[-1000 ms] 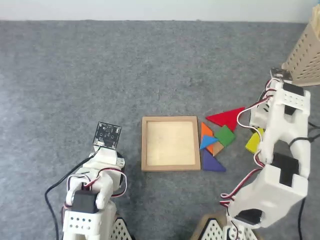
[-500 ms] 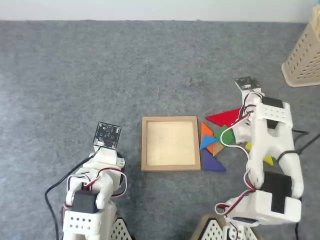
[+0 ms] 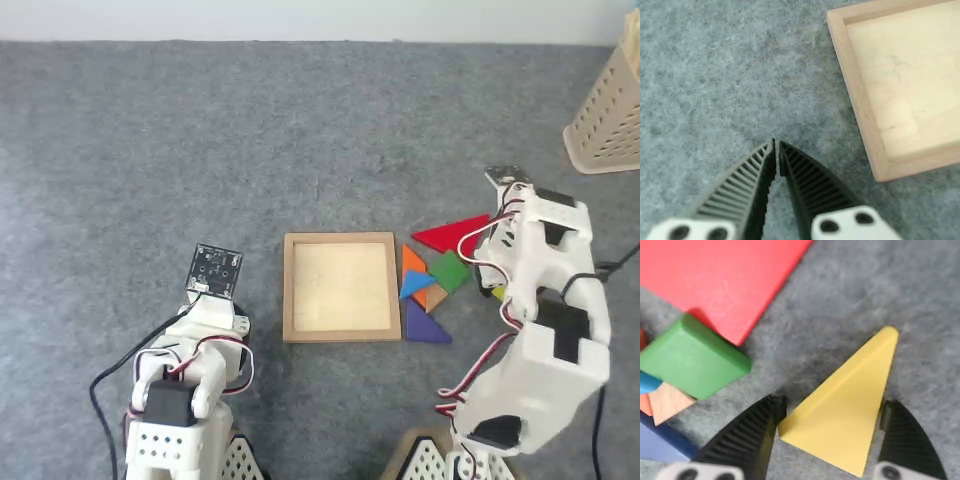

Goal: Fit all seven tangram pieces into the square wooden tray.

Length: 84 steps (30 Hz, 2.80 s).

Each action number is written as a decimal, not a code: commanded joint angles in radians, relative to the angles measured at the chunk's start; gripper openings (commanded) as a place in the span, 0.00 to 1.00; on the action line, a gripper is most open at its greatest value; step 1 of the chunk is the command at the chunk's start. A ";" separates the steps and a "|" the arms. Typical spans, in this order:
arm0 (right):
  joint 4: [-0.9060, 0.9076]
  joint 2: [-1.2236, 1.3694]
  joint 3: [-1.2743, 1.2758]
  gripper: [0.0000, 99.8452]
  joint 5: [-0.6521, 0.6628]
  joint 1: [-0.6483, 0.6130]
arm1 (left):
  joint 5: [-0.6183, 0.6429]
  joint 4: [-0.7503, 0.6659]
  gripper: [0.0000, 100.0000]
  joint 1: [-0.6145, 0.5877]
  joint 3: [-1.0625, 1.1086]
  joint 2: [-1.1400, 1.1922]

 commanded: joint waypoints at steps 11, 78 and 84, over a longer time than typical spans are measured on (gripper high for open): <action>0.081 0.027 -0.135 0.01 -0.043 0.082 | 0.008 0.006 0.01 -0.006 -0.019 -0.021; -0.104 0.047 -0.373 0.01 0.509 -0.863 | 0.008 0.006 0.01 -0.006 -0.019 -0.021; -0.016 0.047 -0.376 0.13 0.509 -0.862 | 0.008 0.006 0.01 -0.006 -0.019 -0.021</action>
